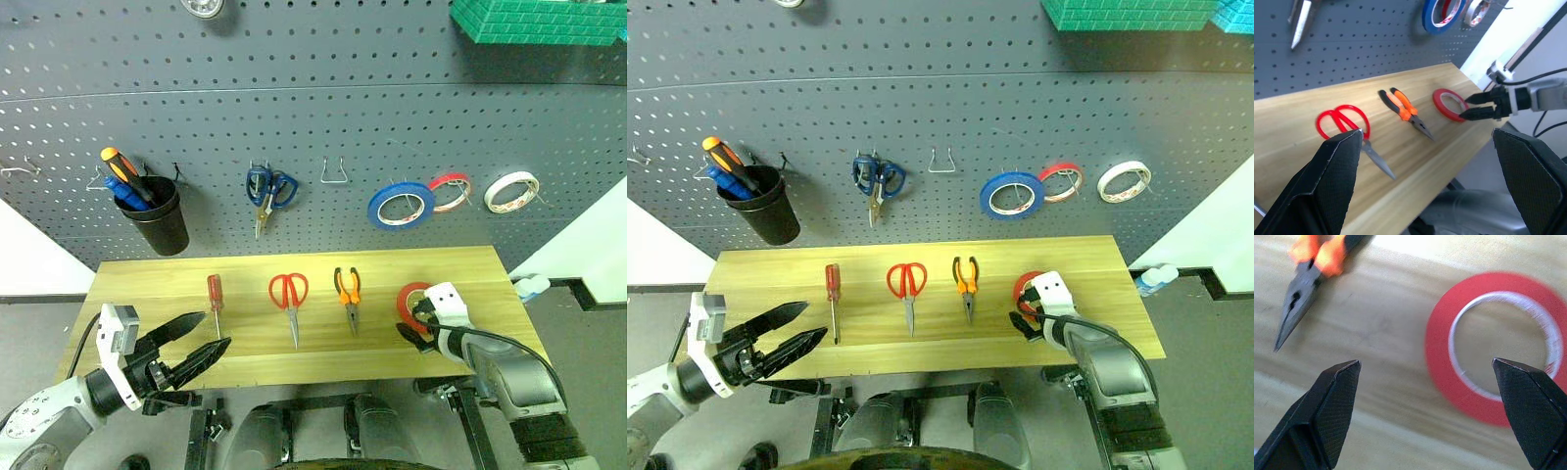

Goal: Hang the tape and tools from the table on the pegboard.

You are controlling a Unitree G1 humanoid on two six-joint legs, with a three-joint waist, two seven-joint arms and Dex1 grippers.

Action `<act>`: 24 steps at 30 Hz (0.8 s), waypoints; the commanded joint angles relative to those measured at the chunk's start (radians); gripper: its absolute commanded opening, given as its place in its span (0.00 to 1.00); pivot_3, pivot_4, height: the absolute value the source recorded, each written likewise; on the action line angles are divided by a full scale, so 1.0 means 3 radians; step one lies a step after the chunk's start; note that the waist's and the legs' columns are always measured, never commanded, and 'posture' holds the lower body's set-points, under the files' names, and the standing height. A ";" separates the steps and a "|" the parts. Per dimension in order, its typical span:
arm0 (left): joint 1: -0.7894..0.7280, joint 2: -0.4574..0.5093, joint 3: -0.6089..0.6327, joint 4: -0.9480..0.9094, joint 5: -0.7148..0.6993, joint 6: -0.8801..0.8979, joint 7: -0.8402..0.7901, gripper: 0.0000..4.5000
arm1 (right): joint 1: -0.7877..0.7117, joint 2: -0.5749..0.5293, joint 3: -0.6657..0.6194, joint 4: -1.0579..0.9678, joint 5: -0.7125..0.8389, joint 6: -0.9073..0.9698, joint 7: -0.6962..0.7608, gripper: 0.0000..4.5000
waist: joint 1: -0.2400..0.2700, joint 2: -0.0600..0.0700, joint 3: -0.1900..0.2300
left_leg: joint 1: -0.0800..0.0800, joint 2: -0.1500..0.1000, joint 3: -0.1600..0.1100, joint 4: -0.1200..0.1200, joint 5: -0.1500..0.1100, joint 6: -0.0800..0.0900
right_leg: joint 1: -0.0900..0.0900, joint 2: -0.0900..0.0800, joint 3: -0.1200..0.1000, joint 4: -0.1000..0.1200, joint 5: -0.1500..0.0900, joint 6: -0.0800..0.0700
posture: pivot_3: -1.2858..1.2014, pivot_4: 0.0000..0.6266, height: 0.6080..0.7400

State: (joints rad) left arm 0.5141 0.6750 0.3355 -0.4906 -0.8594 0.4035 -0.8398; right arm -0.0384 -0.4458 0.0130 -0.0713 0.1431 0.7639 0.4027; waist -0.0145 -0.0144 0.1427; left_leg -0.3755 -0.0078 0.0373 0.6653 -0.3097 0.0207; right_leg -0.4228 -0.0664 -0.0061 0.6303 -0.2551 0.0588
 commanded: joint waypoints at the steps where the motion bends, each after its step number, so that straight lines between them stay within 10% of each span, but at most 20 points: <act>1: 0.0046 -0.0044 -0.0096 -0.0209 0.0191 -0.0070 -0.0004 0.98 | -0.0101 0.0032 -0.0020 0.0014 -0.0021 -0.0090 -0.0029 1.00 | -0.0003 -0.0001 0.0019 | -0.0001 0.0000 0.0000 0.0000 0.0000 0.0000 | -0.0001 -0.0001 0.0000 -0.0001 0.0000 0.0000 | 0.51 0.27 0.97; 24: 0.0211 -0.0004 -0.0058 -0.0389 0.0601 -0.0319 -0.0309 0.98 | -0.0115 -0.0023 -0.0020 0.0010 -0.0012 0.0138 0.0027 1.00 | -0.0004 0.0017 0.0271 | -0.0054 -0.0002 0.0000 -0.0002 0.0001 -0.0002 | -0.0051 -0.0016 -0.0003 -0.0004 0.0001 -0.0003 | 0.51 0.41 0.97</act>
State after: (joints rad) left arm 0.5735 0.6662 0.2939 -0.5727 -0.6755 0.3186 -0.9227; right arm -0.0792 -0.4411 0.0248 -0.0551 0.1420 0.8020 0.4154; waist -0.0158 -0.0094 0.2240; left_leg -0.3915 -0.0084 0.0373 0.6648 -0.3095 0.0200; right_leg -0.4381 -0.0713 -0.0072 0.6292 -0.2547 0.0580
